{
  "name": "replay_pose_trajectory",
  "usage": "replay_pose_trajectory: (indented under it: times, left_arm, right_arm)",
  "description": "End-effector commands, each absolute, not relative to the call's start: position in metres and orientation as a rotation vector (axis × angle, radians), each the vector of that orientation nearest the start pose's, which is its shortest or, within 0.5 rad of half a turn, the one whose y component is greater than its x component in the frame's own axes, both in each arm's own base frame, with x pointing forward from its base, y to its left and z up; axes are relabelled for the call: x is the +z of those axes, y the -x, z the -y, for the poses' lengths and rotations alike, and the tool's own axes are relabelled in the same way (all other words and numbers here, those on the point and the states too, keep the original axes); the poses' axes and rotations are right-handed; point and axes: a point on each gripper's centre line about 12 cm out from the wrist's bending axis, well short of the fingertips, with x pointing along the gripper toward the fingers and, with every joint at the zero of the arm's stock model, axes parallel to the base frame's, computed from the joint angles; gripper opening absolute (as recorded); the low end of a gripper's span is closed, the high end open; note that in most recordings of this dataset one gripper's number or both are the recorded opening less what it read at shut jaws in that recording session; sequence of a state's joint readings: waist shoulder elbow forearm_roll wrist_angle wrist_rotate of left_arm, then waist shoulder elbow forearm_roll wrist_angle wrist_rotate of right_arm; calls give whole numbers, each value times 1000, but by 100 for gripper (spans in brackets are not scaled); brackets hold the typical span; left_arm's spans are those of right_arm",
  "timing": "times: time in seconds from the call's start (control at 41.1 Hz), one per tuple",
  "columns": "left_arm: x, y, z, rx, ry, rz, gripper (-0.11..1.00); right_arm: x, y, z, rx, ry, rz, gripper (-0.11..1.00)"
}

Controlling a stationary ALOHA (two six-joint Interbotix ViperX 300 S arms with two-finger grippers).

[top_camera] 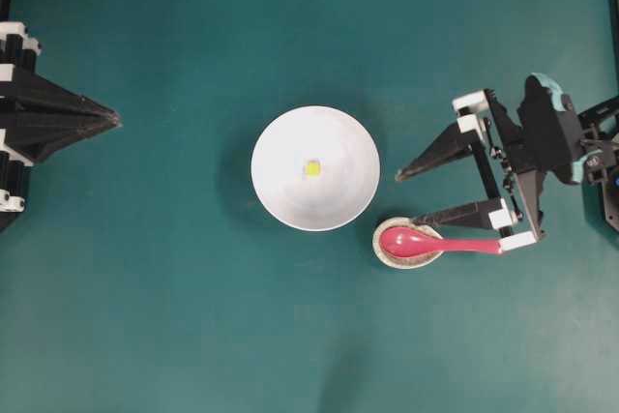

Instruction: Scoop the yellow hexagonal prism block from the bowl with a spoon using the right arm.

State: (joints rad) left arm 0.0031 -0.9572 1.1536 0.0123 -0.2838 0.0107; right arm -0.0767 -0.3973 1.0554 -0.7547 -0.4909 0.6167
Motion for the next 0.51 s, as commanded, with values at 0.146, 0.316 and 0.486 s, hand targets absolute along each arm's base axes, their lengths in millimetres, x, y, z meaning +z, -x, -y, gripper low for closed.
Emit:
replay_pose_trajectory:
  times: [0.146,0.316,0.486]
  left_arm:
    - [311,-204,0,0,-26,115,6]
    - [311,-204,0,0,-27,112,6]
    - [311,-204,0,0,-26,112,6]
  right_arm:
    - [203,-278,-17,271,90,-312,63]
    - [193,-277,-9,196,125,-416,63]
    - [194,-281,-5,146,201,-496,63]
